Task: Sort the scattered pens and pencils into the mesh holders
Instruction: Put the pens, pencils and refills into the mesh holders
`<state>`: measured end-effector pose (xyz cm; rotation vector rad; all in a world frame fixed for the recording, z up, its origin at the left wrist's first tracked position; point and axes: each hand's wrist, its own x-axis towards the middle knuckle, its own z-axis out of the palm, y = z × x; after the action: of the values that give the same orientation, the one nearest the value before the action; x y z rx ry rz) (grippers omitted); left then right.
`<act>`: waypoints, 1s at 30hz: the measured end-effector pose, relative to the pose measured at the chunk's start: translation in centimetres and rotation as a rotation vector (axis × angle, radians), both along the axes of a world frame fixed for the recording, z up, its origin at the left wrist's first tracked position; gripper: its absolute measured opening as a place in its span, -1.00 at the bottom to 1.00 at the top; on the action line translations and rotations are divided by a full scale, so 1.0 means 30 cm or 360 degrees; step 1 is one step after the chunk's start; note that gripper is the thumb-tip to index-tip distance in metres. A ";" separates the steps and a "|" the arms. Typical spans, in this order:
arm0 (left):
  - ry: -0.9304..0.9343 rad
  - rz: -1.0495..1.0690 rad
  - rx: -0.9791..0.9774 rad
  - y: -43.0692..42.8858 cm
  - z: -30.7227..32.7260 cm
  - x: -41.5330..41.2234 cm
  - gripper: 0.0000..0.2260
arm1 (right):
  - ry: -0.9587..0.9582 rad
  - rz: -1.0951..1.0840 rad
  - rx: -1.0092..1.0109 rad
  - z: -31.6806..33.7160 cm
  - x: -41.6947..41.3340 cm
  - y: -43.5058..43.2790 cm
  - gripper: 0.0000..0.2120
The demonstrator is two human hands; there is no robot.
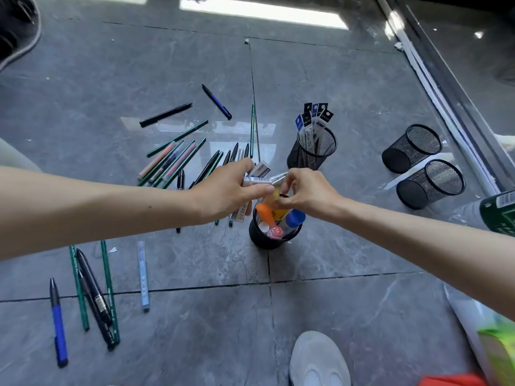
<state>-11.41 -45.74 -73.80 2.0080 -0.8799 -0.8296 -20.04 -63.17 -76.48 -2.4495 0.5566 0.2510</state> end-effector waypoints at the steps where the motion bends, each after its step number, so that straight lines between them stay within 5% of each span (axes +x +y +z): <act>1: -0.0002 -0.0029 0.0024 0.001 -0.004 0.000 -0.72 | -0.0040 -0.0014 0.0008 0.004 0.001 -0.005 -0.65; 4: -0.0035 -0.0059 0.0058 0.007 -0.014 -0.003 -0.72 | 0.0035 0.0074 0.0167 0.038 0.001 -0.028 -0.54; 8: -0.0221 0.0024 -0.0131 0.025 -0.001 -0.033 -0.74 | 0.0679 0.0349 0.0291 0.076 -0.021 -0.063 -0.07; 14: -0.0455 -0.0358 -0.0009 -0.036 0.021 -0.085 -0.73 | 0.0549 0.0347 0.0399 0.053 -0.023 -0.056 -0.64; 22: -0.0701 -0.0602 0.0217 -0.142 -0.036 -0.115 -0.77 | 0.0625 0.0298 0.0534 0.063 -0.028 -0.118 -0.61; 30: -0.0721 -0.0503 0.0319 -0.127 -0.043 -0.102 -0.82 | 0.0791 0.0089 0.0857 0.076 -0.041 -0.135 -0.48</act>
<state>-14.47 -49.55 -75.09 2.3155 -1.4483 -0.6567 -21.26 -67.22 -74.21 -1.8735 0.5375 0.9213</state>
